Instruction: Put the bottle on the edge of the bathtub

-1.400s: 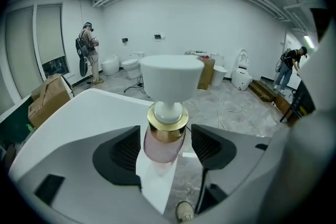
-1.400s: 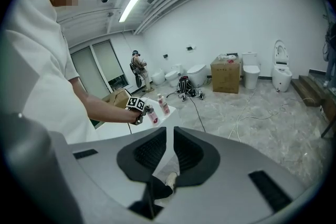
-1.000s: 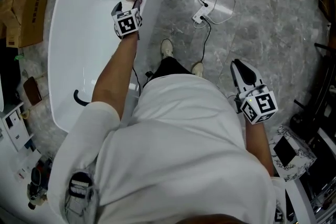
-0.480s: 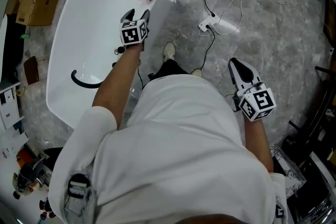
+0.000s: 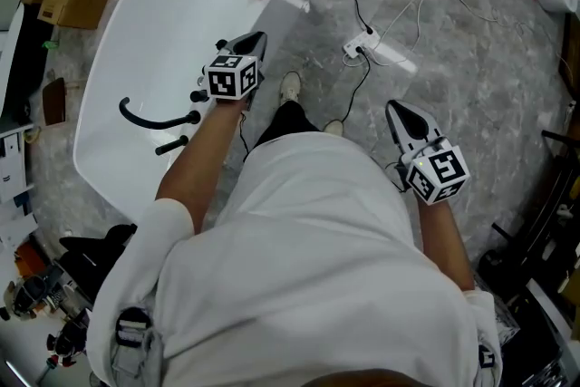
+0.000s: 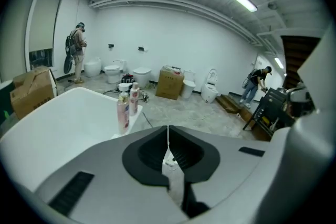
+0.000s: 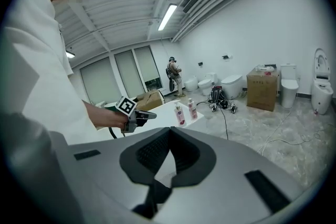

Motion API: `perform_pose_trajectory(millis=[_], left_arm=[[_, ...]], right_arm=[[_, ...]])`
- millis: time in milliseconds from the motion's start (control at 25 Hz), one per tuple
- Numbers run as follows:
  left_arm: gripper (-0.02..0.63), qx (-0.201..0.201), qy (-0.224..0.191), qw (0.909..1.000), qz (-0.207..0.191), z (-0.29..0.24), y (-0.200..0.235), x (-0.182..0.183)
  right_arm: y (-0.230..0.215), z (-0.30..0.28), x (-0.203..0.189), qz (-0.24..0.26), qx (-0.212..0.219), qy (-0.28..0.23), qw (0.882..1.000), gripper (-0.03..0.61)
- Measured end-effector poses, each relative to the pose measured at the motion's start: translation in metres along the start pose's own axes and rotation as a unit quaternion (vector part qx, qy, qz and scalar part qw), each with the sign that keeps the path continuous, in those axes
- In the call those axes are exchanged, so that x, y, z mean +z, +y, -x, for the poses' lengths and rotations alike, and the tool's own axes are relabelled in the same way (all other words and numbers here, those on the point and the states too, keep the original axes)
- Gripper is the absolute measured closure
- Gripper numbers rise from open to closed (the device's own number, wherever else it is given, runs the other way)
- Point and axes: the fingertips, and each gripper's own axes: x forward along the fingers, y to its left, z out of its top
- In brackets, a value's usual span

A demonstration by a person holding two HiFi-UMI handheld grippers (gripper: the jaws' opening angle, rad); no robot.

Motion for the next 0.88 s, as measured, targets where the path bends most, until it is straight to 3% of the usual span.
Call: perform_pose_trajectory(millis=[240, 480, 640, 880], left_arm=[[0.595, -0.106, -0.014, 0.9942, 0.000, 0.039, -0.078, -0.006], [0.595, -0.178, -0.004, 0.9837, -0.023, 0.073, -0.151, -0.014], [0.595, -0.201, 0.005, 0.9789, -0.039, 0.082, -0.178, -0.018], [0.595, -0.196, 0.008, 0.9796, -0.044, 0.082, -0.184, -0.020]], right_arm=[[0.008, 0.014, -0.011, 0.009, 0.019, 0.000, 1.000, 0.570], [0.011, 0.023, -0.014, 0.017, 0.033, -0.002, 0.999, 0.571], [0.014, 0.028, -0.010, 0.022, 0.038, -0.011, 0.999, 0.571], [0.016, 0.032, -0.012, 0.026, 0.044, -0.015, 0.999, 0.571]])
